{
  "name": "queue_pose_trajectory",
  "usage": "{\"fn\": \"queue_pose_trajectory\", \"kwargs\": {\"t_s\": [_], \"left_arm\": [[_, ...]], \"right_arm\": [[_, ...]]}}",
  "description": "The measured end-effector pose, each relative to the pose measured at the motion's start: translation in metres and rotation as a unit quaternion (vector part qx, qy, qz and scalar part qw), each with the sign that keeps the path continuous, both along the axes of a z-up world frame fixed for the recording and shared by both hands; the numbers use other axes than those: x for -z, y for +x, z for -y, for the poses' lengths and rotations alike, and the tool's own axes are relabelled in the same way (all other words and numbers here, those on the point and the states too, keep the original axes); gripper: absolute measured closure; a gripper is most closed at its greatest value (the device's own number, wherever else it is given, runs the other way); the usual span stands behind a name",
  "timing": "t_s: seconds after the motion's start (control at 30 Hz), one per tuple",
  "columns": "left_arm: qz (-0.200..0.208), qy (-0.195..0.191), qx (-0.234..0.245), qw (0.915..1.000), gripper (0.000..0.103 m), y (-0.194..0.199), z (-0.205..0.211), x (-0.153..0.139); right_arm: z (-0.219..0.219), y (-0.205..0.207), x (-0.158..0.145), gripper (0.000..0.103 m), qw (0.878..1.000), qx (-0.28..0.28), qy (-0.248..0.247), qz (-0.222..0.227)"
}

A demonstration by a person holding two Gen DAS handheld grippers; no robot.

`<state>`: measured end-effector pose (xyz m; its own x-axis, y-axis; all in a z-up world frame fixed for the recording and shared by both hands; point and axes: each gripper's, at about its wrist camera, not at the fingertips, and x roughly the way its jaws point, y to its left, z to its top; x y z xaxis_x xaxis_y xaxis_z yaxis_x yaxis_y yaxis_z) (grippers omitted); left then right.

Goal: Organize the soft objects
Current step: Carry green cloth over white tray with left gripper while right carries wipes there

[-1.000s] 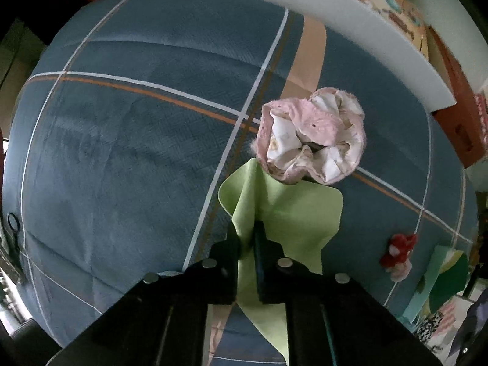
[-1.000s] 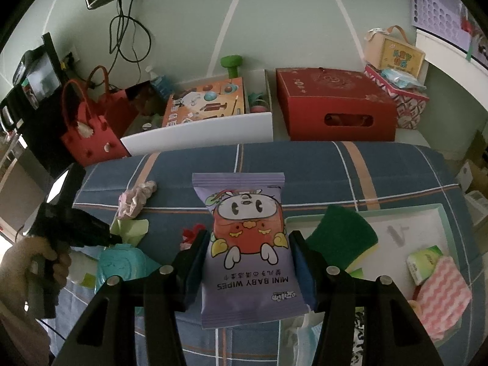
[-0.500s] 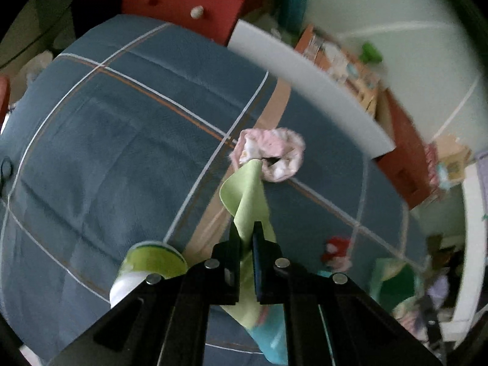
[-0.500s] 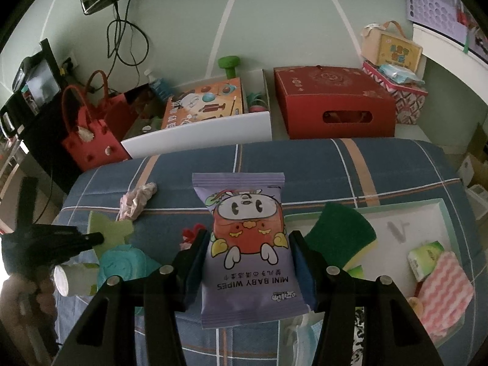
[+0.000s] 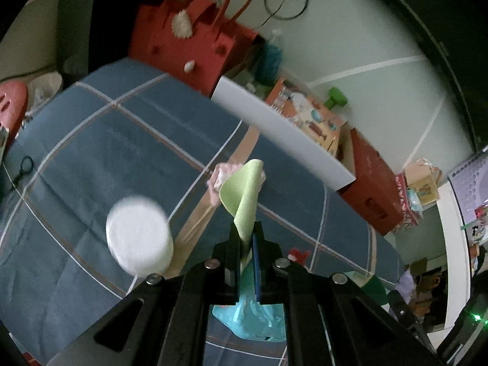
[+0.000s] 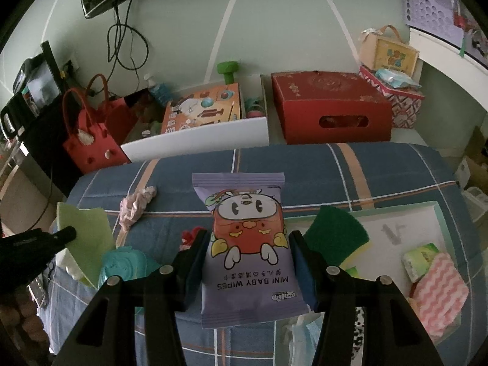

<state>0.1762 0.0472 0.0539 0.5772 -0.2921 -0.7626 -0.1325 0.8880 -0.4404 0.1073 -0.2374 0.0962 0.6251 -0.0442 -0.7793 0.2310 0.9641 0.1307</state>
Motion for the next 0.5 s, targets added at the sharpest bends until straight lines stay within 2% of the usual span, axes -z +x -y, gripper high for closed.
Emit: {"fn": "queue_pose_trajectory", "kwargs": {"t_s": [0.2, 0.5], "left_arm": [[0.047, -0.004, 0.012, 0.9988, 0.097, -0.015, 0.002, -0.03], [0.094, -0.025, 0.094, 0.9908, 0.097, -0.032, 0.049, -0.059]], "right_arm": [[0.007, -0.012, -0.015, 0.047, 1.0, 0.011, -0.01, 0.02], [0.04, -0.037, -0.026, 0.047, 0.998, 0.06, -0.02, 0.031]]}}
